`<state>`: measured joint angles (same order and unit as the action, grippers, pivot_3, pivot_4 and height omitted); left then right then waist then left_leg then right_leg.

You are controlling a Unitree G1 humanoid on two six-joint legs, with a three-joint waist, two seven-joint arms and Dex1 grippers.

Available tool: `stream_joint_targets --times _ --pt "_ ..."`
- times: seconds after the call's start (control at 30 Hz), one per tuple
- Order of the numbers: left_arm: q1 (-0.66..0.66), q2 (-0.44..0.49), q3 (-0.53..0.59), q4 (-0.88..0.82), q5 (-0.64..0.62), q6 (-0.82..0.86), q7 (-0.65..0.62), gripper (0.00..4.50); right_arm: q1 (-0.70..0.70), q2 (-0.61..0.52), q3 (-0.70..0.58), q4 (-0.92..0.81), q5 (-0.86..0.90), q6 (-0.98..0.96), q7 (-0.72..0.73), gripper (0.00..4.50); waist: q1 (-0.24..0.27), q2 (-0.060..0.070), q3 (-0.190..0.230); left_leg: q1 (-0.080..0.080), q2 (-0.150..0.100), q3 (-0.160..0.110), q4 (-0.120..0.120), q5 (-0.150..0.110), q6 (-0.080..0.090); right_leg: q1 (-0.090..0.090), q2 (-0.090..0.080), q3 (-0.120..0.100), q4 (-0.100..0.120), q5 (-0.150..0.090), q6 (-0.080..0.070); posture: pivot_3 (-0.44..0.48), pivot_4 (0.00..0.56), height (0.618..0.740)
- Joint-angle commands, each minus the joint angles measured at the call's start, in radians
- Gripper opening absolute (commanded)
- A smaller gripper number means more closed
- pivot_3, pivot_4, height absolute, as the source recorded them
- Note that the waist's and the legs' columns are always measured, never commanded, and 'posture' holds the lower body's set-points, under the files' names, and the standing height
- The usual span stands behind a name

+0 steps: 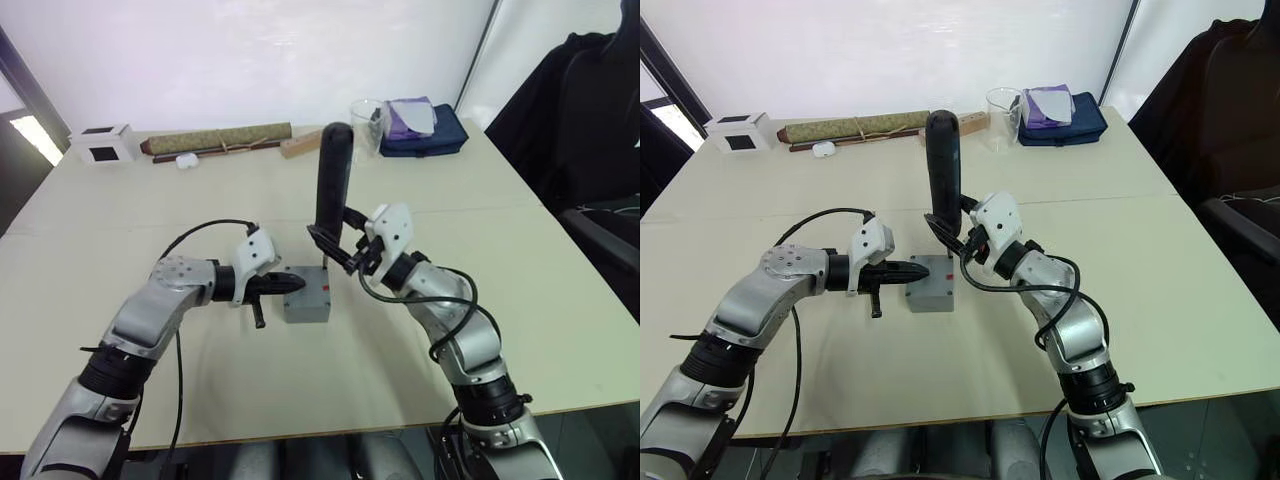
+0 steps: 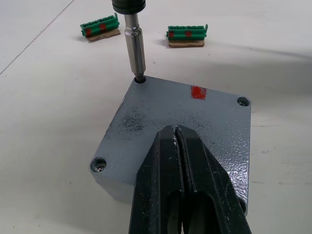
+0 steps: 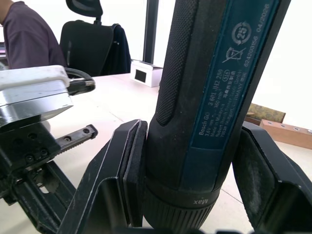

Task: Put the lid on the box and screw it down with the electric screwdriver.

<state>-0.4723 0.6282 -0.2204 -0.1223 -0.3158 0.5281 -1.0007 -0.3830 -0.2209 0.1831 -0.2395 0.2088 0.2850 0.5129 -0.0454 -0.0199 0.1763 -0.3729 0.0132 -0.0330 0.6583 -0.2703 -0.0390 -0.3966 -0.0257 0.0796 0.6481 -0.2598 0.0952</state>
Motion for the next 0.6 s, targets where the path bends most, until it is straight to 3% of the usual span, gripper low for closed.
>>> stream_joint_targets --times 0.03,0.6 --pt "0.017 0.001 -0.011 -0.02 0.01 0.018 0.002 0.0 0.056 -0.022 0.04 0.088 -0.033 0.05 0.013 2.15 0.0 -0.001 -0.003 0.0 0.0 0.0 0.0 0.0 0.0 0.0 0.0 0.0 0.0 0.0 0.0 0.0 0.15 0.74" --pt "0.024 -0.02 -0.009 -0.019 0.016 0.013 0.015 0.0 0.047 -0.032 0.04 0.064 -0.027 0.067 0.03 2.15 0.0 -0.001 -0.009 0.002 0.0 0.0 -0.007 0.0 0.0 0.0 -0.001 0.0 -0.002 -0.002 -0.003 0.0 0.15 0.74"
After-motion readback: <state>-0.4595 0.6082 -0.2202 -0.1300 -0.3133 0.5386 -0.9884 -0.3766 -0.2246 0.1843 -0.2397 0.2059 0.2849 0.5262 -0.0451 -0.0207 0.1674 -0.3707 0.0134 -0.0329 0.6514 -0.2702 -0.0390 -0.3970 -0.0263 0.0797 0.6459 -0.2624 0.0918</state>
